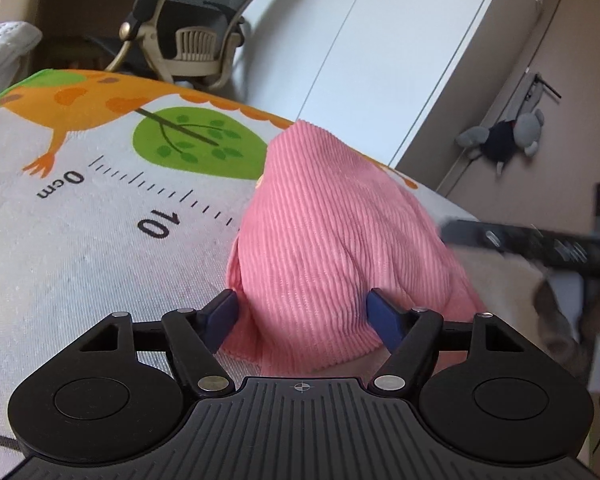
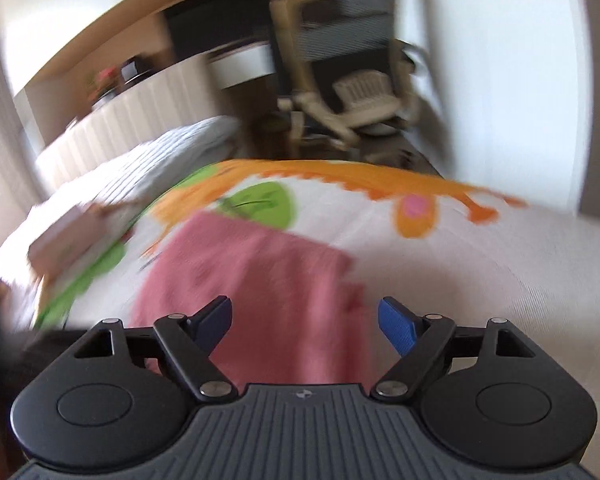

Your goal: Fold clothes

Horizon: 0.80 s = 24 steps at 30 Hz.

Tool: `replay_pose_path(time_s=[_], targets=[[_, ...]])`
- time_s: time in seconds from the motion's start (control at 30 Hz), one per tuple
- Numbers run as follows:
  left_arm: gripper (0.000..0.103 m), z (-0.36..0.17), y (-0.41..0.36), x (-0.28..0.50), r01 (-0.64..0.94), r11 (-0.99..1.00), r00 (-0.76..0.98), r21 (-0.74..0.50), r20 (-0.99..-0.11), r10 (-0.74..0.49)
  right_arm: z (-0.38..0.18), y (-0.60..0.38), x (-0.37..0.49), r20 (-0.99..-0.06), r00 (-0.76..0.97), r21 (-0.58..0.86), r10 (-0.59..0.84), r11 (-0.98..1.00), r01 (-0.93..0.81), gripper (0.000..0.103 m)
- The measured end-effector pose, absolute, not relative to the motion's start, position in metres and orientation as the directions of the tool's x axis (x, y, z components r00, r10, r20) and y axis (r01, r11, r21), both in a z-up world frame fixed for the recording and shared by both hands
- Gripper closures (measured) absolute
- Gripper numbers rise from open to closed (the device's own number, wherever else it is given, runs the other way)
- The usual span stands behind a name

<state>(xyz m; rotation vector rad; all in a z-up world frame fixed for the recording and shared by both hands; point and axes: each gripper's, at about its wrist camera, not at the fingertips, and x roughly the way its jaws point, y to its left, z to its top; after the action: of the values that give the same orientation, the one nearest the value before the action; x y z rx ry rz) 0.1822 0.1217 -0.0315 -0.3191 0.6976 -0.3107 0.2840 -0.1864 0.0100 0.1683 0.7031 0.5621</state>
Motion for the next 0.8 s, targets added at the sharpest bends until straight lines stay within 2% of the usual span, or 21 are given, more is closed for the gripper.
replay_pose_path(time_s=[0.1,0.13,0.17,0.2,0.3,0.4,0.57,0.67,0.8], targets=[[0.026,-0.031,0.122,0.182,0.173,0.907,0.724,-0.384,-0.575,-0.381,-0.007,-0.178,0.294,-0.562,0.59,0.398,0.579,0.815,-0.421,0.023],[0.026,-0.031,0.122,0.183,0.173,0.908,0.723,-0.382,-0.576,-0.38,-0.01,-0.173,0.295,-0.559,0.578,0.413,0.595,0.804,-0.428,0.029],[0.026,-0.031,0.122,0.183,0.173,0.909,0.723,-0.38,-0.577,-0.379,-0.011,-0.169,0.295,-0.551,0.569,0.424,0.61,0.792,-0.439,0.043],[0.026,-0.031,0.122,0.183,0.174,0.91,0.723,-0.377,-0.578,-0.378,-0.005,-0.165,0.29,-0.53,0.571,0.419,0.627,0.779,-0.466,0.05],[0.026,-0.031,0.12,0.182,0.18,0.915,0.723,-0.36,-0.582,-0.371,0.019,-0.165,0.273,-0.454,0.577,0.389,0.679,0.734,-0.557,0.061],[0.026,-0.031,0.118,0.182,0.185,0.919,0.726,-0.347,-0.583,-0.366,0.025,-0.168,0.269,-0.468,0.588,0.344,0.66,0.749,-0.566,0.062],[0.023,-0.03,0.117,0.181,0.186,0.92,0.725,-0.344,-0.584,-0.365,-0.012,-0.18,0.275,-0.598,0.612,0.248,0.518,0.846,-0.473,0.062],[0.024,-0.023,0.121,0.182,0.203,0.908,0.713,-0.365,-0.581,-0.393,-0.015,-0.182,0.267,-0.592,0.623,0.229,0.51,0.848,-0.477,0.061],[0.024,0.009,0.136,0.185,0.25,0.865,0.76,-0.435,-0.465,-0.453,-0.016,-0.174,0.256,-0.585,0.643,0.15,0.493,0.846,-0.512,0.059]])
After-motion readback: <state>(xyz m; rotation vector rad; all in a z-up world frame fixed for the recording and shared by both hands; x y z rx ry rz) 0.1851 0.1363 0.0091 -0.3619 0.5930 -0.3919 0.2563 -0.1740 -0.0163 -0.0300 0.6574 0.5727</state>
